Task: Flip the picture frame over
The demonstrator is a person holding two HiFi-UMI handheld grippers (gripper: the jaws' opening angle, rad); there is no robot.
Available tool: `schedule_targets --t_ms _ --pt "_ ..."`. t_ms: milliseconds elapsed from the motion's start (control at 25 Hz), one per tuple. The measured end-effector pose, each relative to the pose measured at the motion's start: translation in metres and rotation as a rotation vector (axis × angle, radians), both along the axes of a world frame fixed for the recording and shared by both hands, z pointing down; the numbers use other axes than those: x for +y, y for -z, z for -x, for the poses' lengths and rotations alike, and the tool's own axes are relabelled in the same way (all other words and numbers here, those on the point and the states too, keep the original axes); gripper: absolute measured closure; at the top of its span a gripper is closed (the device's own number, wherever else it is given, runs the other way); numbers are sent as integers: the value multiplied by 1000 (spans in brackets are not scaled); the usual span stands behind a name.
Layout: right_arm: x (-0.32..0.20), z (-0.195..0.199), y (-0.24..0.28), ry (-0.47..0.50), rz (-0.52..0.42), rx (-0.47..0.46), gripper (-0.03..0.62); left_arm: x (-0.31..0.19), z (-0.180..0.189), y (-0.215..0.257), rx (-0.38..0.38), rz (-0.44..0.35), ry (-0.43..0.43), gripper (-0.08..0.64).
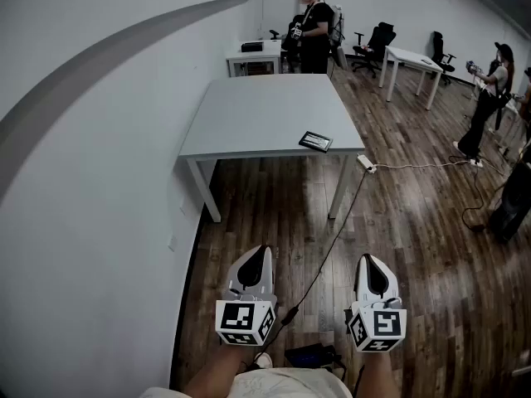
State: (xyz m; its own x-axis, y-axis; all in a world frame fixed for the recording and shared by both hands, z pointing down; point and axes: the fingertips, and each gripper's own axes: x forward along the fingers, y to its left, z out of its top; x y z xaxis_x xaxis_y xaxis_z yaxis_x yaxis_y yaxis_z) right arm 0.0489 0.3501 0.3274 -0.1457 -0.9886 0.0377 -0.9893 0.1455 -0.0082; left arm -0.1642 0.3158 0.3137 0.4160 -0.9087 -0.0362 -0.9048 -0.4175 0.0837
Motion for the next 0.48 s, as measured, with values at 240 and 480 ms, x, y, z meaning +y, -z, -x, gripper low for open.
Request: schedule_targets --t_ms 240,480 --pt "3 -3 -2 -1 0 3 569 3 -5 -3 -2 -2 -3 559" --pt "1 -6 -4 0 5 0 569 1 -9 -4 -3 4 -5 560"
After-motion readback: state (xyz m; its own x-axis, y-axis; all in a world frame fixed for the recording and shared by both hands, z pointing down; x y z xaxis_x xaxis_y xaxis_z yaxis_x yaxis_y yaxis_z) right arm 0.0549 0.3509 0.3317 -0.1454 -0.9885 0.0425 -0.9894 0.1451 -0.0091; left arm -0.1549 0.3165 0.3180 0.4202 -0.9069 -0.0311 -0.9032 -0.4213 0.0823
